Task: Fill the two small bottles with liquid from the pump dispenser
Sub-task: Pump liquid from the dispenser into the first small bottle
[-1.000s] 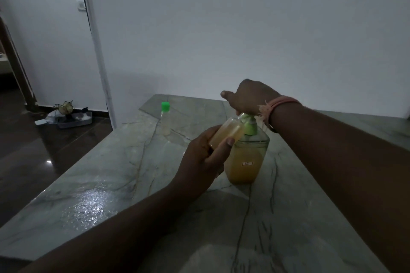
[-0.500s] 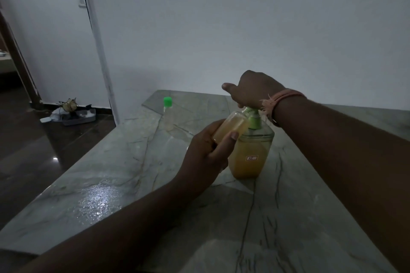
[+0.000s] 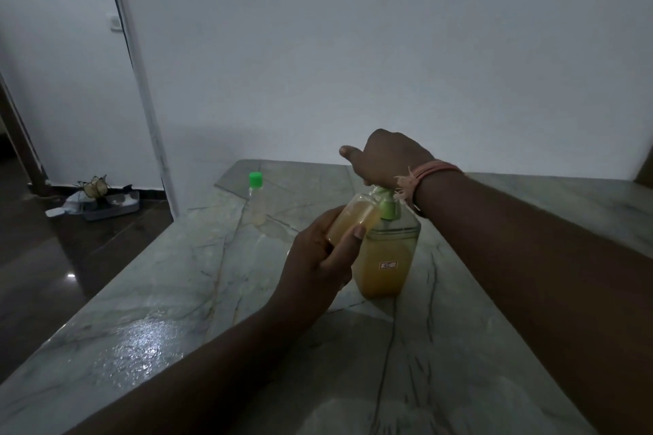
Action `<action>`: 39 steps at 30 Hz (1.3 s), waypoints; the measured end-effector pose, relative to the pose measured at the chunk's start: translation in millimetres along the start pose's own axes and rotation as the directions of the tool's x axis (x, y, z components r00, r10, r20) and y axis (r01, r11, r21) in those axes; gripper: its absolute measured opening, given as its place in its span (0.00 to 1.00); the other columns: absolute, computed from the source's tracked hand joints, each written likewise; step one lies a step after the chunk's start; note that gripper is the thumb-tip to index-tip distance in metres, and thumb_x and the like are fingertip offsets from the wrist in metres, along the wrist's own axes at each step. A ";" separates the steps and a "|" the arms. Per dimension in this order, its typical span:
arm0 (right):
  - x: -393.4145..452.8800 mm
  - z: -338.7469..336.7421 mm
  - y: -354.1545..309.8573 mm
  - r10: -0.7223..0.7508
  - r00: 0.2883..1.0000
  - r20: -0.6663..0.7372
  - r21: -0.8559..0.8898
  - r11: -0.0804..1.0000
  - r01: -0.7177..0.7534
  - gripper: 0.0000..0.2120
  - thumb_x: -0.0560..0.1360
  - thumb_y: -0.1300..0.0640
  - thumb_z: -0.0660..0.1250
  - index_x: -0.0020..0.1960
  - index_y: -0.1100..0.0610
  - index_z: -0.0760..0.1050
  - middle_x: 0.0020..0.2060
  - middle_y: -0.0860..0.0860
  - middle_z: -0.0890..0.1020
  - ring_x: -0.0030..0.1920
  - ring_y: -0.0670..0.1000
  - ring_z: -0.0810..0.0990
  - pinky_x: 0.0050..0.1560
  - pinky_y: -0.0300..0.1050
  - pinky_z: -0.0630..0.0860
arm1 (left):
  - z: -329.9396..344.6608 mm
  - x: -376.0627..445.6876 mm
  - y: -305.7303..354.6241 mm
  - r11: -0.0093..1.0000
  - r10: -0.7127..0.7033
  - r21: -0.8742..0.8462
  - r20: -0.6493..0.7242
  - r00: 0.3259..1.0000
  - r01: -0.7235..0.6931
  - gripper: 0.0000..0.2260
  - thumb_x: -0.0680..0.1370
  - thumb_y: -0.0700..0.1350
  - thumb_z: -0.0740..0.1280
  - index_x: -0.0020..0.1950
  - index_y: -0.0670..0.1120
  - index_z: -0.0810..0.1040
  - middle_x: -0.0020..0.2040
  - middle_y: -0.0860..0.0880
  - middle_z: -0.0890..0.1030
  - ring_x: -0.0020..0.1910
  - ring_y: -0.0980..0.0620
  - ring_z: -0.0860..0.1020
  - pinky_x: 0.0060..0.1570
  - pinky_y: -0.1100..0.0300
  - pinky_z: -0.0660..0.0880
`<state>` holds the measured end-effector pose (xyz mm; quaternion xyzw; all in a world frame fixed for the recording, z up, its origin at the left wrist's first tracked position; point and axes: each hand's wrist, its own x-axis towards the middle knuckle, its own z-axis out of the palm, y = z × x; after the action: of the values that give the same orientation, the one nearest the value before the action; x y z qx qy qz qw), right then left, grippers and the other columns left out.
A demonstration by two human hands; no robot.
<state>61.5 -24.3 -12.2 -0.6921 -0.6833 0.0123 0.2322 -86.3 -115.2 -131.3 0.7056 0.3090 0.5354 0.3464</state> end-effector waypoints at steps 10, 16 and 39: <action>-1.1 4.4 1.2 0.047 0.999 0.002 0.006 0.999 -0.047 0.24 0.77 0.37 0.58 0.42 0.56 0.78 0.46 0.55 0.84 0.47 0.58 0.81 0.51 0.49 0.76 | -0.9 -1.7 2.3 0.999 -0.010 -0.040 0.006 1.000 0.010 0.12 0.79 0.58 0.64 0.61 0.58 0.74 0.38 0.56 0.79 0.29 0.55 0.76 0.27 0.63 0.73; -1.9 3.4 3.9 0.012 0.998 -0.067 0.056 0.998 -0.008 0.25 0.77 0.35 0.57 0.37 0.55 0.76 0.42 0.54 0.85 0.44 0.57 0.82 0.50 0.50 0.77 | -1.0 0.0 -0.2 1.000 -0.014 -0.028 0.002 1.000 0.014 0.18 0.78 0.61 0.63 0.63 0.54 0.74 0.38 0.54 0.79 0.30 0.55 0.76 0.29 0.63 0.73; -1.0 3.2 4.9 -0.024 0.999 -0.038 -0.037 0.999 0.022 0.28 0.78 0.34 0.56 0.39 0.57 0.78 0.40 0.55 0.83 0.41 0.57 0.80 0.46 0.49 0.74 | -0.7 -2.8 0.5 1.000 -0.014 -0.002 0.001 1.000 0.014 0.21 0.79 0.60 0.63 0.67 0.49 0.74 0.39 0.55 0.80 0.30 0.55 0.77 0.29 0.64 0.73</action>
<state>64.9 -24.1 -17.0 -0.6884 -0.6868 -0.0161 0.2327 -87.6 -117.6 -132.3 0.7034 0.3133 0.5327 0.3511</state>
